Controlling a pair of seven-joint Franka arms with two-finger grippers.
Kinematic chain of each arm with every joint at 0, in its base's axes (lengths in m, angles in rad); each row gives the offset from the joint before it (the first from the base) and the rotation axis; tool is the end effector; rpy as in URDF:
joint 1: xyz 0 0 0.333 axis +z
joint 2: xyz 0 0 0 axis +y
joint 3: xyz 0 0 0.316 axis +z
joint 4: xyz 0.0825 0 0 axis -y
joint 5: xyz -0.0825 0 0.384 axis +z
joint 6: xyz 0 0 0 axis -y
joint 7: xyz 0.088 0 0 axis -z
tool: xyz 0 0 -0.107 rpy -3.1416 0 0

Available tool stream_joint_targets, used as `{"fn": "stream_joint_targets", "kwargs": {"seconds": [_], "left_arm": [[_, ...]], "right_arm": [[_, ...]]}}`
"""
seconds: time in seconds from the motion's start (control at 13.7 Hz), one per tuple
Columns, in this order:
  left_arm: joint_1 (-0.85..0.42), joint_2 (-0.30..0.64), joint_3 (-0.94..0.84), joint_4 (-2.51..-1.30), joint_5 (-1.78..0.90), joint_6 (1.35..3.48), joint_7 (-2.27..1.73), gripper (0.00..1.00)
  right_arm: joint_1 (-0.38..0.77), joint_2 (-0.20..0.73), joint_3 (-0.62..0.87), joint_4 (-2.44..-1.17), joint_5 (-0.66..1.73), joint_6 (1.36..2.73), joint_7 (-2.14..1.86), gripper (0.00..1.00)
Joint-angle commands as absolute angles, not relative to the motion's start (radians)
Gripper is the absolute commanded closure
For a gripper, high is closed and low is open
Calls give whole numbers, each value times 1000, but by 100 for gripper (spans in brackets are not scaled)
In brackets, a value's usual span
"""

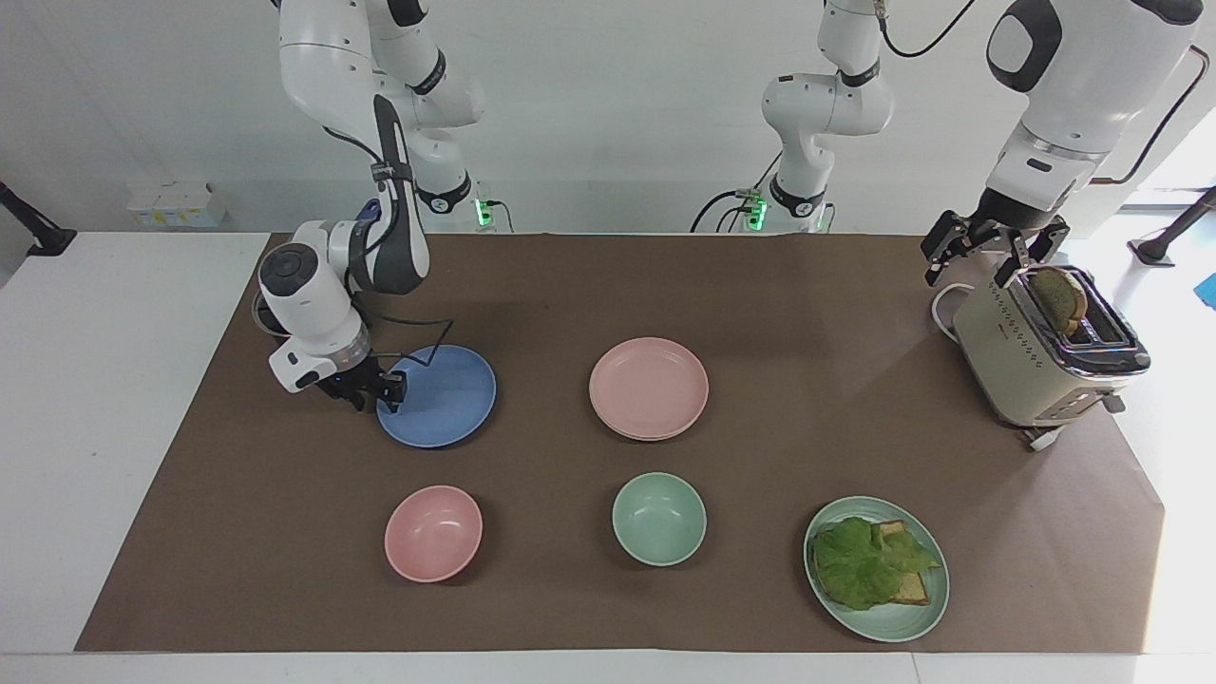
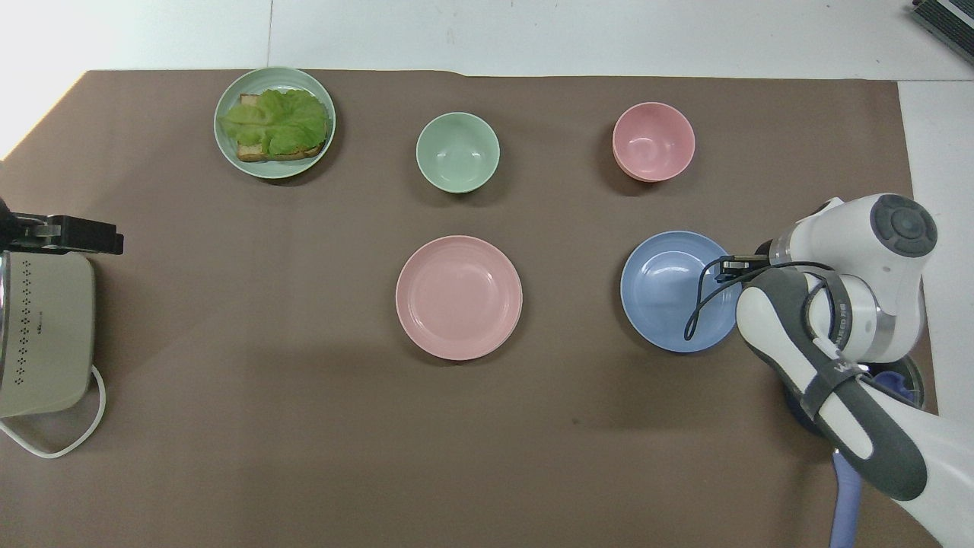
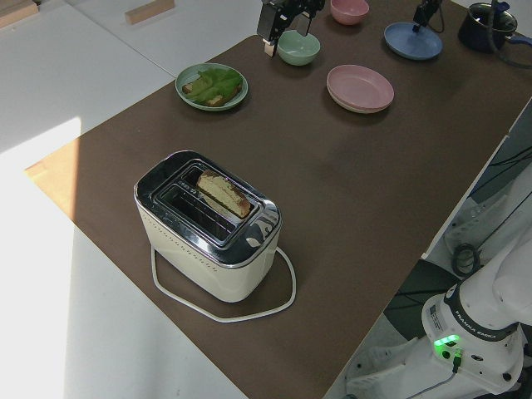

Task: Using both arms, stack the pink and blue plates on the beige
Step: 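Reach the right gripper to the blue plate rim and grasp it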

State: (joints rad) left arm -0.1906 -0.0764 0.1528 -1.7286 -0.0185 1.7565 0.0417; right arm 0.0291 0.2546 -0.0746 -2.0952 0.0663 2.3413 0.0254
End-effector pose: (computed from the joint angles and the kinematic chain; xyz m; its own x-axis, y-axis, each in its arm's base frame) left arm 0.5461 -0.0193 0.6077 0.9917 -0.0750 0.1043 -0.0781 -0.9966 0.0257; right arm 0.5773 -0.0245 0.2996 0.9934 -0.1146 -0.0088 -0.1148 -0.9930 -0.0282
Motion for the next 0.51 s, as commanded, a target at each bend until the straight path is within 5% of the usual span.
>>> {"fn": "stream_joint_targets", "kwargs": {"seconds": [0.0,0.44], "left_arm": [[-181,-81,144,-1717,-2,1735,48,0],[-181,-81,144,-1717,-2,1735,48,0]], "right_arm": [[20,244,-69,-2115,138,2365,-6,100],[34,187,-58,-2103,158,2336,-3,100]]}}
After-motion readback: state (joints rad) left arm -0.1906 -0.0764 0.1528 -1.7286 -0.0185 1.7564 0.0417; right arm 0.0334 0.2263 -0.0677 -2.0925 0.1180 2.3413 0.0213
